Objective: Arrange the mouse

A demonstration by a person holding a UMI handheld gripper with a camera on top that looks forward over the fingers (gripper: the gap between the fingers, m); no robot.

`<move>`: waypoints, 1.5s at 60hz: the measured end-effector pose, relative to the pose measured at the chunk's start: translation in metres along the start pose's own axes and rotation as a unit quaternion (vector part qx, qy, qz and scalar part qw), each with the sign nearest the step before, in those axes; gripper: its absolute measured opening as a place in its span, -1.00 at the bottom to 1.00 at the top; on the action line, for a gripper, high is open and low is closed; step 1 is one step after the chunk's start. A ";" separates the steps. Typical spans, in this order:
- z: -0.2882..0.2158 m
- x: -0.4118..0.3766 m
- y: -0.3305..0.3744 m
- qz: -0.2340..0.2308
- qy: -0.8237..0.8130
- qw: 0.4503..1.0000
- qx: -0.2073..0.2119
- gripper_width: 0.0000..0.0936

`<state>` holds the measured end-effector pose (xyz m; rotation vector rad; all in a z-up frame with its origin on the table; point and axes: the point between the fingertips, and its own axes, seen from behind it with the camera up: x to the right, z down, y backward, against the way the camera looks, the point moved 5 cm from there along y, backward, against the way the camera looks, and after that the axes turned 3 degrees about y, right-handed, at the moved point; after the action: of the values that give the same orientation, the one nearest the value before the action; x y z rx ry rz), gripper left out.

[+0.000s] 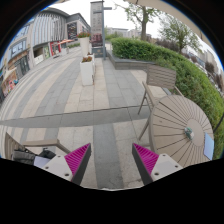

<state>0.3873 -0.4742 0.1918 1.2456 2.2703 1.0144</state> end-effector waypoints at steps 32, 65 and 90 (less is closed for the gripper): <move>0.042 0.189 -0.002 0.193 -0.169 0.966 0.001 0.80; 0.117 0.351 -0.043 0.300 -0.238 0.924 0.016 0.81; 0.107 0.474 -0.152 0.298 -0.207 0.931 0.037 0.83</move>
<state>0.1048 -0.0870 0.0212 2.0304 1.6473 0.7415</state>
